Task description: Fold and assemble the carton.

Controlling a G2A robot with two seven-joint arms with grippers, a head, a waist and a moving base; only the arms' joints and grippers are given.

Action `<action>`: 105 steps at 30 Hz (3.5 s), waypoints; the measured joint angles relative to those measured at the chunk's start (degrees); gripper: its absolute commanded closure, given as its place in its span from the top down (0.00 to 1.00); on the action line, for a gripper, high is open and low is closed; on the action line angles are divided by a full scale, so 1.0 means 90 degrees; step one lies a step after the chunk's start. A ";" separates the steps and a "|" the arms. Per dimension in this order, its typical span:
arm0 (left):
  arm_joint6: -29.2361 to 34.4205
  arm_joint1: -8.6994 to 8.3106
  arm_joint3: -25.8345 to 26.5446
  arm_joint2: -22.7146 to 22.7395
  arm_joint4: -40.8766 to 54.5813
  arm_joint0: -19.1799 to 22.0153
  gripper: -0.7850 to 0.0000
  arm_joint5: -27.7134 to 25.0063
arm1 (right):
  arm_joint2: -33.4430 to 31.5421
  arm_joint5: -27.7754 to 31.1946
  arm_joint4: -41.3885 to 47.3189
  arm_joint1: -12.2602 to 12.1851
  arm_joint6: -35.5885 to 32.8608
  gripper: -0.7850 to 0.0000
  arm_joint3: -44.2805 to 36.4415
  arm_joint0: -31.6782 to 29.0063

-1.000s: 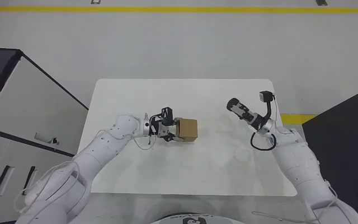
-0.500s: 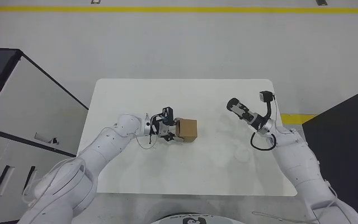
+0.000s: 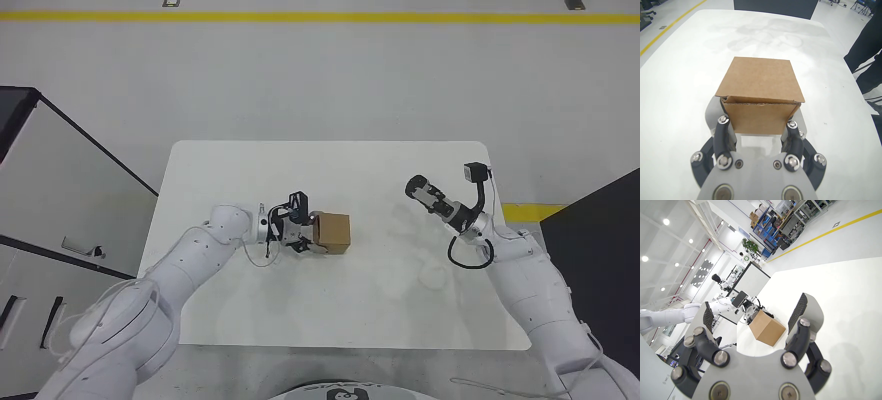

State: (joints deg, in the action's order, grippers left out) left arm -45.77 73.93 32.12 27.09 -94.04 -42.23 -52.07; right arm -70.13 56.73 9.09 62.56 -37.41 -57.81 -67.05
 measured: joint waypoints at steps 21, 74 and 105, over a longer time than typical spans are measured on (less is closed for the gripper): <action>-0.0769 -0.0110 -0.0378 -0.0073 -0.0364 0.0072 1.00 0.0046 | 0.0000 0.0000 0.0000 0.0000 0.0000 1.00 0.0000 0.0000; -0.0057 -0.3196 0.4152 0.1645 0.2671 -0.1362 1.00 -0.0659 | 0.0000 0.0000 0.0000 0.0000 0.0000 1.00 0.0000 0.0000; 0.0093 -0.4667 0.6509 0.3468 0.3405 -0.3123 1.00 -0.0659 | 0.0000 0.0000 0.0000 0.0000 0.0000 1.00 0.0000 0.0000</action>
State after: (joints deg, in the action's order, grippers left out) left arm -44.93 31.92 90.70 58.30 -63.39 -70.34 -58.00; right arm -70.13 56.73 9.09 62.56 -37.41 -57.81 -67.05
